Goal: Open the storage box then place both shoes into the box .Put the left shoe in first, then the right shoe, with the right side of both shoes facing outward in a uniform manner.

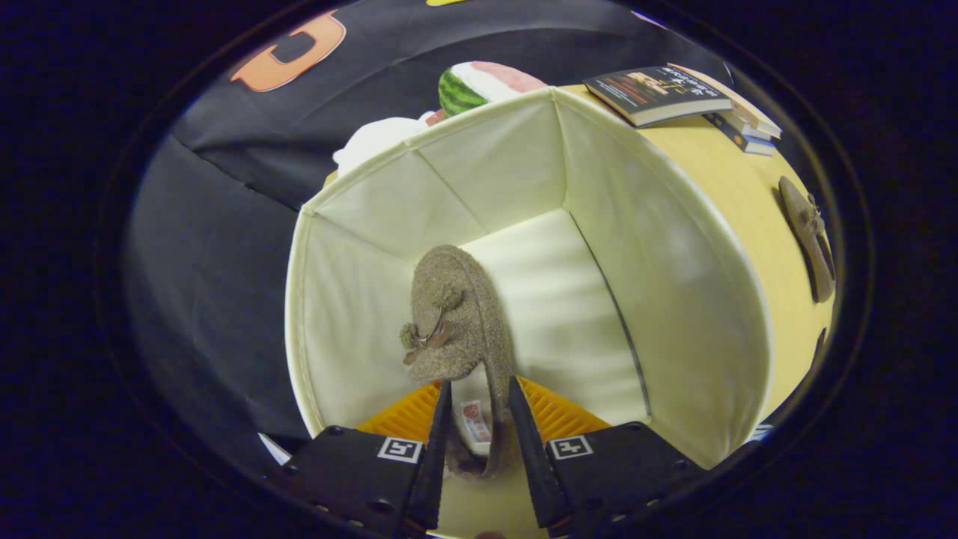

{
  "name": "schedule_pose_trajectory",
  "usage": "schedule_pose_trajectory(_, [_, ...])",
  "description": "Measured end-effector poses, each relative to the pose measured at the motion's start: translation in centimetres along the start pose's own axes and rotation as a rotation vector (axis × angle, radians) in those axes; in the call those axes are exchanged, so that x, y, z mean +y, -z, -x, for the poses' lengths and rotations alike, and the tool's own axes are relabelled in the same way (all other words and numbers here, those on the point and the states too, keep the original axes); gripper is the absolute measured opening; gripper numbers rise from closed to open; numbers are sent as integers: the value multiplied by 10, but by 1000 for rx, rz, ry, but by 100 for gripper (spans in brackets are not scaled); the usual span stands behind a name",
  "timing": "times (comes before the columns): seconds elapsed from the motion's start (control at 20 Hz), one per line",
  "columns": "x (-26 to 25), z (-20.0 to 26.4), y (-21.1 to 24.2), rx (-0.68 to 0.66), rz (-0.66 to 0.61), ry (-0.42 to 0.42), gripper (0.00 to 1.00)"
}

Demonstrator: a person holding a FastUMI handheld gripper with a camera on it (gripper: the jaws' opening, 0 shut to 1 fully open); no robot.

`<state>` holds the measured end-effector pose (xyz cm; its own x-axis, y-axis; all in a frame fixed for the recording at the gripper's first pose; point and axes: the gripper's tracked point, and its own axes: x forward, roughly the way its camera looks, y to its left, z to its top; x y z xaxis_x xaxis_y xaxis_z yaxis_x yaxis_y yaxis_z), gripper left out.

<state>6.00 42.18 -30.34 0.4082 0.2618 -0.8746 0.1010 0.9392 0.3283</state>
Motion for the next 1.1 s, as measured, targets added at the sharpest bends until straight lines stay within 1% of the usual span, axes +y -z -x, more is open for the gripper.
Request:
schedule_pose_trajectory(0.05, [4,7,-4,-32,28,-17,60])
schedule_pose_trajectory(0.1, [5,14,-11,-68,66,-16,71])
schedule_pose_trajectory(0.2, [8,39,-22,-148,129,-29,94])
schedule_pose_trajectory(0.4, [3,92,-45,-299,210,-52,96])
schedule_pose_trajectory(0.6, [-28,153,-70,-428,247,-61,96])
schedule_pose_trajectory(0.85, [-108,223,-100,-559,264,-15,96])
schedule_pose_trajectory(1.1, [-212,265,-124,-659,280,61,96])
